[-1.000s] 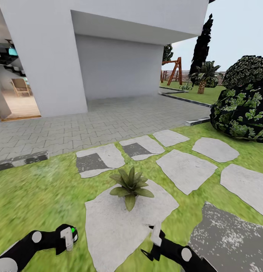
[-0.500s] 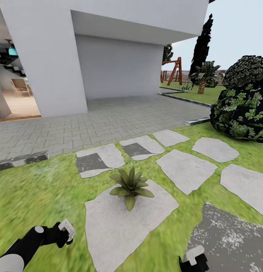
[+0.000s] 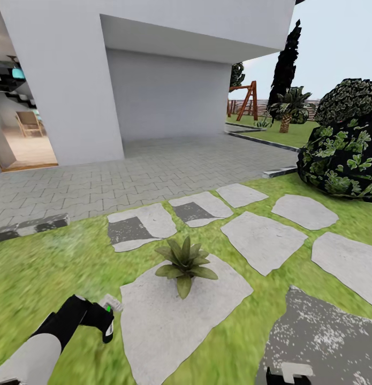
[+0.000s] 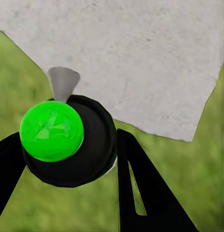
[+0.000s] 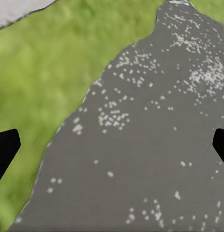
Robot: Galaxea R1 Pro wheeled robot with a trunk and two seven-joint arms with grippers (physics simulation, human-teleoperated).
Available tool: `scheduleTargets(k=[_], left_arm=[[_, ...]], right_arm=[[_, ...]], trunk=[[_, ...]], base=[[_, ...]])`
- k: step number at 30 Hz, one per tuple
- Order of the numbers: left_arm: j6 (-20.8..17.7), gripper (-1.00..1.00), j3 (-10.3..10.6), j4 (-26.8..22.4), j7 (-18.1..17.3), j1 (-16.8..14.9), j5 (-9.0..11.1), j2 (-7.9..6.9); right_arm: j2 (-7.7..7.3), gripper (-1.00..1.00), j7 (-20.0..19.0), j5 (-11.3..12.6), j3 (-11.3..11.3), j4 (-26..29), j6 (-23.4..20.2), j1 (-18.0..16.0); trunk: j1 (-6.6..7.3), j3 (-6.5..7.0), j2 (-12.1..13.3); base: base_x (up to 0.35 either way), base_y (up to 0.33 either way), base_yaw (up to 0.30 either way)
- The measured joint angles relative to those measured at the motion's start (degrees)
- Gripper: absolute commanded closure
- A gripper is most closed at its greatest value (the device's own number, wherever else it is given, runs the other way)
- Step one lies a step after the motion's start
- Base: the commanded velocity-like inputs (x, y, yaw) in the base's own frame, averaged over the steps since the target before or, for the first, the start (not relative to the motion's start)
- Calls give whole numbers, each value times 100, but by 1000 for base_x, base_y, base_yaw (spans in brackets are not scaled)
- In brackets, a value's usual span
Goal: Pick up the pesticide atomizer in the garden and spray insectifuge to fully cover both potted plants in the garden.
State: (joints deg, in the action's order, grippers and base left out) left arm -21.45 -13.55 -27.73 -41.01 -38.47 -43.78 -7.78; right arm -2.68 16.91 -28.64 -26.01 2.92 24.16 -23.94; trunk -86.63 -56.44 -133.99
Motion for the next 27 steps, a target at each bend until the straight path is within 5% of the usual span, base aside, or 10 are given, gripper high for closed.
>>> scheduleTargets(k=[7, 12, 16, 22, 24, 27], left_arm=[[-592, 100, 29, -2, -21, -25, -23, 293], [-1126, 100, 450, 0, -13, -18, -234, 528], [-1276, 100, 769, -3, -11, -11, -283, 582], [-1463, 100, 853, -4, -36, -101, -285, 587], [-1859, 100, 853, 12, -387, -434, -253, 556], [-1965, 100, 859, 7, -959, -672, -297, 558]], right_arm=[[281, -100, 9, -19, -8, -121, 15, -2], [303, -100, 5, -19, -12, -130, 17, 6], [281, -100, 11, -19, -13, -130, 17, 7], [274, -100, 11, -19, -14, -126, 14, 10], [269, -100, 14, -21, -14, -119, 13, 16], [268, -100, 14, -20, -13, -119, 12, 17]], trunk=[[0, 0, 0], [0, 0, 0], [0, 0, 0], [0, 0, 0], [0, 1, 0], [0, 0, 0]], base=[[0, 0, 0], [0, 0, 0], [0, 2, 0], [0, 155, 0], [0, 34, 0], [0, 12, 0]])
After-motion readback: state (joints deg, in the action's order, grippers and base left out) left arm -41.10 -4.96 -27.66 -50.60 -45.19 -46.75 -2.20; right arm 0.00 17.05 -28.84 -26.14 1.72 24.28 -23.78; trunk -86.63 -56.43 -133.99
